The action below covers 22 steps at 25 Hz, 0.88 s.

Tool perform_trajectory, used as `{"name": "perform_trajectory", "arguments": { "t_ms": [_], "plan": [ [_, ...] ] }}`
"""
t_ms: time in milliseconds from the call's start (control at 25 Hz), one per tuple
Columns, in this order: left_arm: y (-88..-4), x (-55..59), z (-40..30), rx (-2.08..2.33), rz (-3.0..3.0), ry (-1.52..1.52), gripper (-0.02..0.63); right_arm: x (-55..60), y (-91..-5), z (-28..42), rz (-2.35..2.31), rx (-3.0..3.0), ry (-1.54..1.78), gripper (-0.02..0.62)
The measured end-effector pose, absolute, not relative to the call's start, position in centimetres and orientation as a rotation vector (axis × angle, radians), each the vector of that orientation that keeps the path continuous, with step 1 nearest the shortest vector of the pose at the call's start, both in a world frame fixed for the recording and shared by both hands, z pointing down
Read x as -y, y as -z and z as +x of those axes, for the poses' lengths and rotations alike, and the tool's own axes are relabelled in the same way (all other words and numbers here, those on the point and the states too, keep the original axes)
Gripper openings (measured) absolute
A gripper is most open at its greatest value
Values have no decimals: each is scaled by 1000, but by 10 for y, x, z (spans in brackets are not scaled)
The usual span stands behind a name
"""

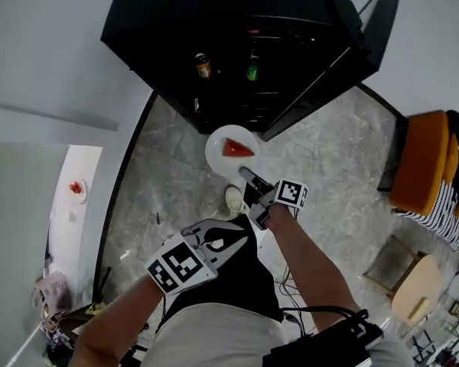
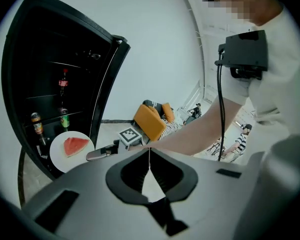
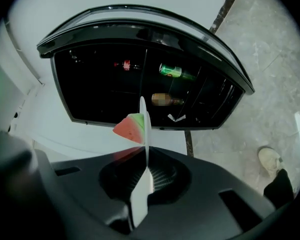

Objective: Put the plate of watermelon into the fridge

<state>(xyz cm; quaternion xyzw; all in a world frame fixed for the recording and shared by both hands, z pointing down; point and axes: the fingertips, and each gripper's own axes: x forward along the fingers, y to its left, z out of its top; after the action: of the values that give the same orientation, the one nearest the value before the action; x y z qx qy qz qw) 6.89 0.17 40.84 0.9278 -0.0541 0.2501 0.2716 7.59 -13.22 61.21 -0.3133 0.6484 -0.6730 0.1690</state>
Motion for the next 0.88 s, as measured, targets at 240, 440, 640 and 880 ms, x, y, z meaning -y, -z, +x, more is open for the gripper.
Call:
{"name": "perform_trajectory", "arguments": {
  "t_ms": [240,440,640,880],
  "plan": [
    [-416,46,72,157,2493,-635,15,196,-654,70,-936,-1828,1916,21],
    [-426,68,77,112,2474,-628,15,233,-684,64,-958,-1764,1933,21],
    [-428,84,81,77,2491,-603,15,271,-712,62,-985,-1698,1898,21],
    [-433,111,84,51,2512,-551,15,315,-730,58,-1001,-1660,1877,21]
  ]
}}
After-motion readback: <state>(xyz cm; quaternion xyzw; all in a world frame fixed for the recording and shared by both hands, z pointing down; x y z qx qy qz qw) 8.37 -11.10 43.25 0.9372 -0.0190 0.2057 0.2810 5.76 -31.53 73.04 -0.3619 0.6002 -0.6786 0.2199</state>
